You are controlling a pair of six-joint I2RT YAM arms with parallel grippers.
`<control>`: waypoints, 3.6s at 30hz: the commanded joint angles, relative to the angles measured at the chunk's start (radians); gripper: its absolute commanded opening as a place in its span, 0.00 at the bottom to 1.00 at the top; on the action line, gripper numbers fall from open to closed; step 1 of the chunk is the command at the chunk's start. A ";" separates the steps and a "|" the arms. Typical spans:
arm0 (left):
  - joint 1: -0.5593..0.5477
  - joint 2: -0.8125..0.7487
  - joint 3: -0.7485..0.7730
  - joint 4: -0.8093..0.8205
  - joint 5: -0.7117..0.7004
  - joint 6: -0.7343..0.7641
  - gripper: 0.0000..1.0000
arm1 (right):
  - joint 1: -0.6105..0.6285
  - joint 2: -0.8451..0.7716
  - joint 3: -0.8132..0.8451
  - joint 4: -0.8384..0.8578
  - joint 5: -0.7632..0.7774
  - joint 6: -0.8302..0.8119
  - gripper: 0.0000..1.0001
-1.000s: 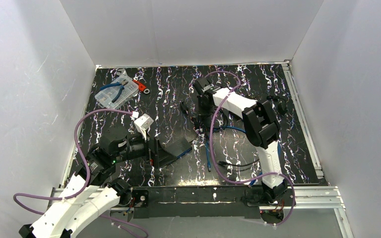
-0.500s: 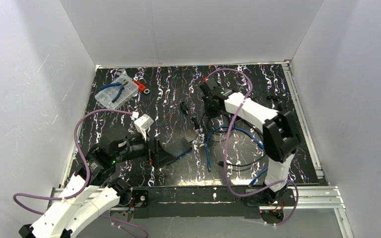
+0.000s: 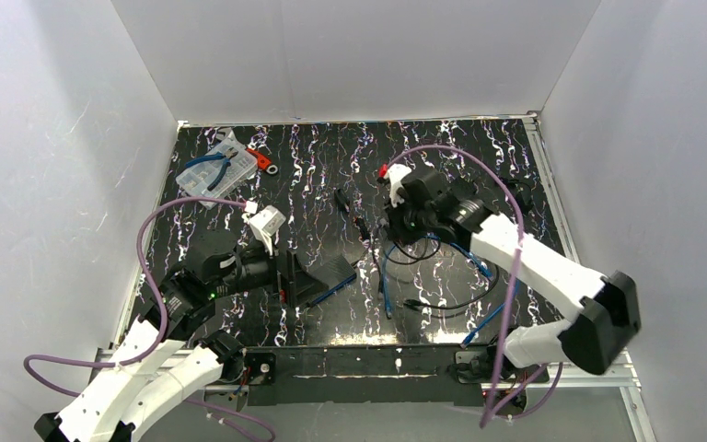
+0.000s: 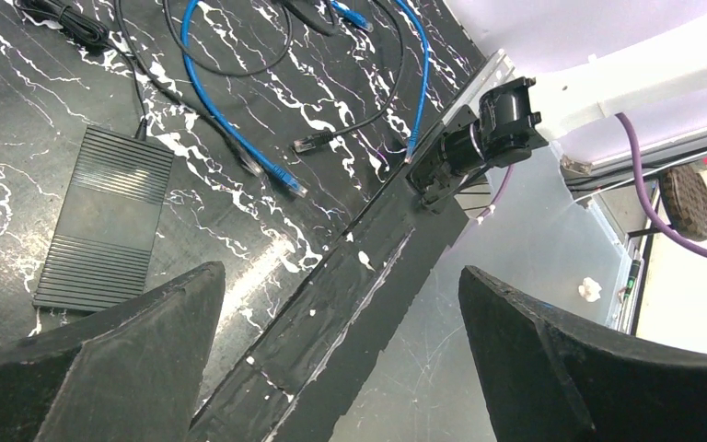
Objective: Insert the plug into the switch port
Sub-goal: Pick up the connector from the center of the board.
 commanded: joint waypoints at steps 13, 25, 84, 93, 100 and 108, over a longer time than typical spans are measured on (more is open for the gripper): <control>-0.003 0.010 0.051 0.084 0.167 -0.017 0.98 | 0.165 -0.379 -0.078 -0.045 -0.444 -0.305 0.01; -0.003 0.049 0.065 0.089 0.183 -0.185 0.98 | 0.422 -0.501 -0.197 0.137 -0.100 -0.513 0.01; -0.003 0.071 0.069 0.120 0.239 -0.475 0.42 | 0.952 -0.333 -0.565 1.188 0.660 -1.536 0.01; -0.003 0.078 0.057 0.133 0.243 -0.478 0.19 | 0.956 -0.329 -0.572 1.197 0.670 -1.535 0.01; -0.003 0.088 0.051 0.147 0.248 -0.474 0.00 | 0.962 -0.343 -0.578 1.190 0.659 -1.507 0.12; -0.003 0.084 0.048 0.139 0.236 -0.437 0.00 | 0.954 -0.480 -0.551 0.993 0.594 -1.270 0.48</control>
